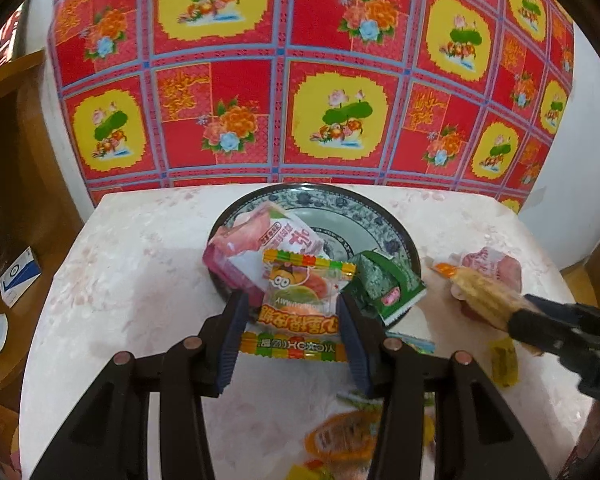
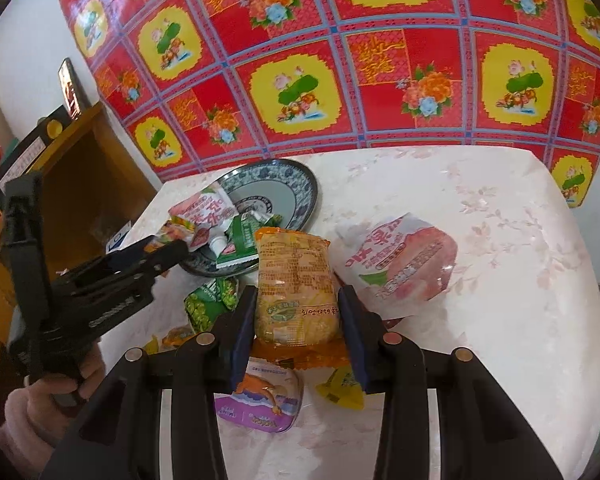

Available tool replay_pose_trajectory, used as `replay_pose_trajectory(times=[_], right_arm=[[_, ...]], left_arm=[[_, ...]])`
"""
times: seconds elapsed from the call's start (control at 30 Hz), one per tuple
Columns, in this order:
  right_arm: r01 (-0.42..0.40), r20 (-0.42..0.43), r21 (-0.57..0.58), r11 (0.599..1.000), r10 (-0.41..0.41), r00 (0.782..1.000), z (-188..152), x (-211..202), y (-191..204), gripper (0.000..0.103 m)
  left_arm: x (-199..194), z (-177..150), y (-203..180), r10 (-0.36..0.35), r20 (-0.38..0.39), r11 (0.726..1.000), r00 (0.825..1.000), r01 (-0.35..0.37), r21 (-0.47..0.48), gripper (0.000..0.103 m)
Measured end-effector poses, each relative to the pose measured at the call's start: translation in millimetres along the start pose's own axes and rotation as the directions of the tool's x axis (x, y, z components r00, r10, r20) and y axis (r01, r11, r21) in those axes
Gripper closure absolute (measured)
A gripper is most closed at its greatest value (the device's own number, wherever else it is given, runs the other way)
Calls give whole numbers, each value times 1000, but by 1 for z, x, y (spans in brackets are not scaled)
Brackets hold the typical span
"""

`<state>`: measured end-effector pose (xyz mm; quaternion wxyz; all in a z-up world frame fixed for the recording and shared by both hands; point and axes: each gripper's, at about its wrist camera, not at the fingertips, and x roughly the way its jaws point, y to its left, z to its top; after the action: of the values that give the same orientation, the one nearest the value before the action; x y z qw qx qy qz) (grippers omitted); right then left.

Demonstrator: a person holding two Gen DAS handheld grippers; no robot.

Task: Organize snacks
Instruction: 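Place the gummy strips on the plate with the left gripper while the right gripper lifts the bread-stick packet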

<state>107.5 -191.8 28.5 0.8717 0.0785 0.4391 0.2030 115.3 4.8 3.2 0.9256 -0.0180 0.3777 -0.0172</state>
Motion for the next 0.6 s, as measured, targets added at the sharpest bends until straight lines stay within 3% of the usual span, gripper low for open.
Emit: replay_pose_trajectory(times=[0.6], right_arm=[[23,22,-47,999,-22,1000,24,21,13,62]], left_arm=[[32,9,4,43,-51,999,998,-42,21,54]])
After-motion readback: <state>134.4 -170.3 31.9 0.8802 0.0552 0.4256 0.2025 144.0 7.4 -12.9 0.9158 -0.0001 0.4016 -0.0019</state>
